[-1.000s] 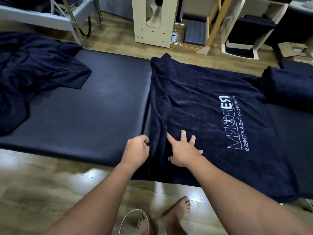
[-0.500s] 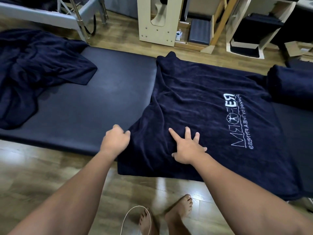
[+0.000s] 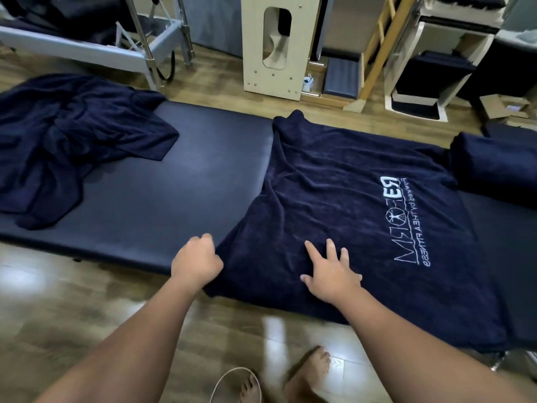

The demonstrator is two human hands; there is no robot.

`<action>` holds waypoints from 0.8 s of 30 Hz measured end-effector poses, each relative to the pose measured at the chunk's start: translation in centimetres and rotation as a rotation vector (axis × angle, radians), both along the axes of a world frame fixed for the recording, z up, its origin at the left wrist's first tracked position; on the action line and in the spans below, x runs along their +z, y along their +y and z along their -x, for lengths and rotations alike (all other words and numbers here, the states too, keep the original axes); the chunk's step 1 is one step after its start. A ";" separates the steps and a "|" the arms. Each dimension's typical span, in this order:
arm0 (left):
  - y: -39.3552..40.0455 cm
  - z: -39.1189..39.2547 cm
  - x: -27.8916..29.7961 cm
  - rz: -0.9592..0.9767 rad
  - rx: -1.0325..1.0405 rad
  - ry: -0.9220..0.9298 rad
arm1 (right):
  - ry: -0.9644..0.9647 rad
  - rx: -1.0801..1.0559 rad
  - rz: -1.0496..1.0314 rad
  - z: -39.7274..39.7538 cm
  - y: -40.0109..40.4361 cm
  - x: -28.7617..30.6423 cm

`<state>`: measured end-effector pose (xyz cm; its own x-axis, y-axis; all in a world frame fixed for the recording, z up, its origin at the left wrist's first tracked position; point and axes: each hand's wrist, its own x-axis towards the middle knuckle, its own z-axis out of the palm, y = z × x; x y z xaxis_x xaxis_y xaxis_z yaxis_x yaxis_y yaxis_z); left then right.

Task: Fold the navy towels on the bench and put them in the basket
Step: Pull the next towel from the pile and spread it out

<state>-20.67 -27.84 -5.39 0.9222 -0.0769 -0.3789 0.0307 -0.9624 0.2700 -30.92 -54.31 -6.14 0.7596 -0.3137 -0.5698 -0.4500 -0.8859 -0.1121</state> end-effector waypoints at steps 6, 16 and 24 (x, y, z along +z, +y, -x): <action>-4.7 -3.8 0.1 0.091 -0.146 -0.029 | -0.038 0.084 0.045 -2.0 -1.7 1.1; -13.5 -13.4 -1.3 0.604 0.333 0.188 | -0.192 0.110 -0.014 -12.5 -8.1 0.8; -18.7 -19.3 -0.3 0.937 0.470 0.549 | -0.279 0.077 0.001 -22.0 -13.4 0.5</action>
